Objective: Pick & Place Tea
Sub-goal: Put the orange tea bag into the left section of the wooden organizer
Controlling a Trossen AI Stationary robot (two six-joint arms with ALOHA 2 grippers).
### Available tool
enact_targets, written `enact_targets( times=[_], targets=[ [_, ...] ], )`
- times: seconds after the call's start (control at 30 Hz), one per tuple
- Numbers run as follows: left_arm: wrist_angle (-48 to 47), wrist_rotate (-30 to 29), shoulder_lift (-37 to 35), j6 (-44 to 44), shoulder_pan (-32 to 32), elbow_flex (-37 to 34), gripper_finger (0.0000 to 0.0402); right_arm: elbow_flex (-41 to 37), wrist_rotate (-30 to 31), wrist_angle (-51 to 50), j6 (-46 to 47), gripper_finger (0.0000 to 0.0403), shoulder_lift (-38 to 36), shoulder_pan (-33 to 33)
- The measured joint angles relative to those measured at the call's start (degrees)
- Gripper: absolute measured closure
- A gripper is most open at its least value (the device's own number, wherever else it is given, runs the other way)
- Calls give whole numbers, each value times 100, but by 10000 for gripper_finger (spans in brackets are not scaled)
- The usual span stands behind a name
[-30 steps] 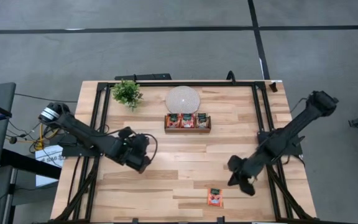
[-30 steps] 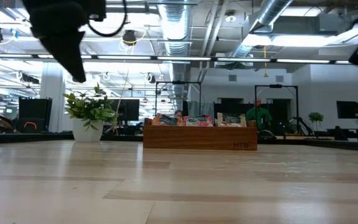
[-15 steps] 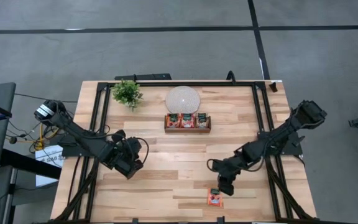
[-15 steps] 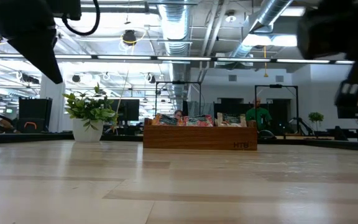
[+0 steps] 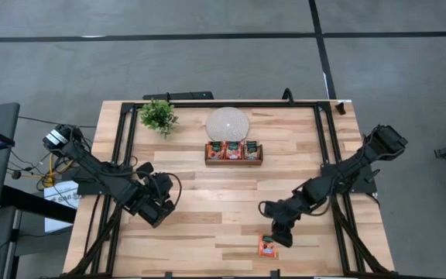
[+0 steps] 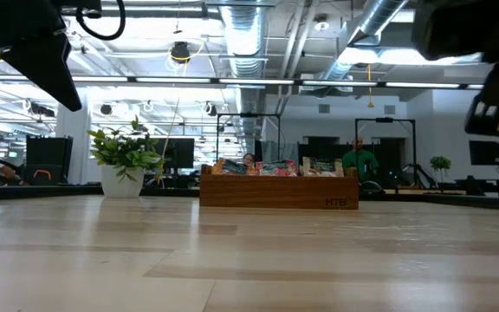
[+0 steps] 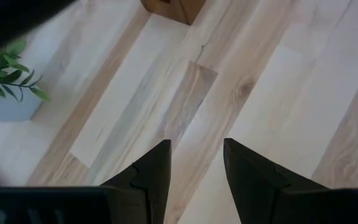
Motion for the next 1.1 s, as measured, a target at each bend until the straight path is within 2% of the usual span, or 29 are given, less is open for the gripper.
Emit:
enact_targets(
  times=[0.27, 0.9, 1.1],
  targets=[
    [-27, -49, 0, 0, -23, 0, 261, 526, 379, -747, -165, 304, 2, 353],
    [-115, -67, 0, 39, -25, 0, 261, 574, 815, -884, -45, 317, 7, 373],
    [-203, -92, 2, 37, -25, 0, 261, 615, 634, -864, 37, 317, 656, 402]
  ],
)
